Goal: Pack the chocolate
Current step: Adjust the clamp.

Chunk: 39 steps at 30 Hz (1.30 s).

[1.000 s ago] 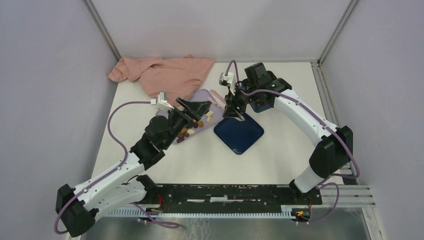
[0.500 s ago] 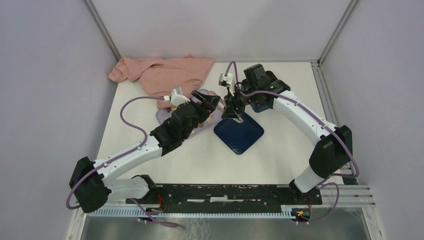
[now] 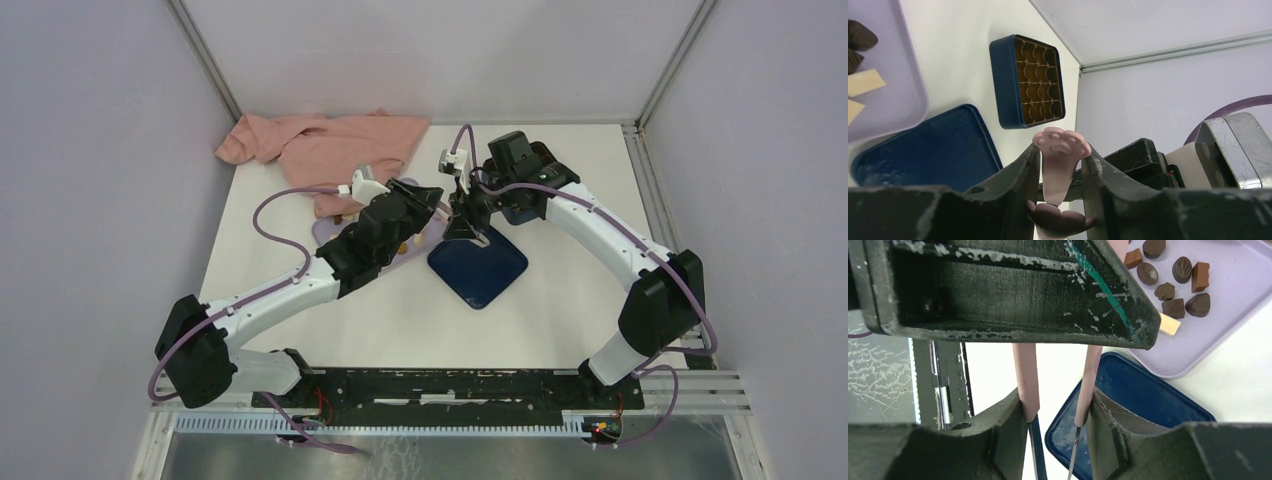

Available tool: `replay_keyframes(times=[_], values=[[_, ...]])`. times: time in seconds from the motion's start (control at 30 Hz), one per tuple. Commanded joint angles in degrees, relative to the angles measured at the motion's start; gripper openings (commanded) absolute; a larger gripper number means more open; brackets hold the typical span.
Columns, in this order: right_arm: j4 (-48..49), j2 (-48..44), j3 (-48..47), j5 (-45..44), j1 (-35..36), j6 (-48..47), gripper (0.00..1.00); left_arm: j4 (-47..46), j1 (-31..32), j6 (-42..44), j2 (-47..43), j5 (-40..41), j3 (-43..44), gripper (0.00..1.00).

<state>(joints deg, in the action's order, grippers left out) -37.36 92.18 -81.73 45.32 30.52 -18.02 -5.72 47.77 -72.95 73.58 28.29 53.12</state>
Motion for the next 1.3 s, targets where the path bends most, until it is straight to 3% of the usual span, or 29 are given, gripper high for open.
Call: replay_keyframes(times=[0.0, 0.2, 0.4, 0.5, 0.87, 1.07, 1.27], values=[[2.5, -3.17, 0.38, 1.7, 0.06, 0.06, 0.47, 1.04, 0.36, -6.56, 0.85, 1.2, 2.36, 0.25], [6.71, -6.63, 4.56, 3.69, -1.24, 0.83, 0.51, 1.5, 0.25, -12.7, -2.3, 3.11, -0.86, 0.1], [11.44, -10.65, 9.44, 7.95, -2.86, 1.21, 0.72, 1.35, -0.01, -14.9, -4.08, 3.07, -2.29, 0.06], [12.73, -12.0, 11.49, 8.4, -3.01, -0.2, 0.78, 0.84, -0.1, -15.49, -4.15, 2.31, -2.7, 0.06], [24.82, -15.34, 19.53, 4.7, -2.56, 5.91, 0.74, -0.41, -0.16, -17.01, -3.11, 0.94, -2.94, 0.06], [27.4, -16.1, 20.27, 3.9, -2.4, 7.56, 0.6, -0.45, -0.18, -17.21, -2.73, 0.89, -2.94, 0.06], [28.74, -15.5, 19.97, 4.77, -2.1, 9.13, 0.52, -0.44, -0.09, -17.55, -2.35, 0.54, -3.03, 0.06]])
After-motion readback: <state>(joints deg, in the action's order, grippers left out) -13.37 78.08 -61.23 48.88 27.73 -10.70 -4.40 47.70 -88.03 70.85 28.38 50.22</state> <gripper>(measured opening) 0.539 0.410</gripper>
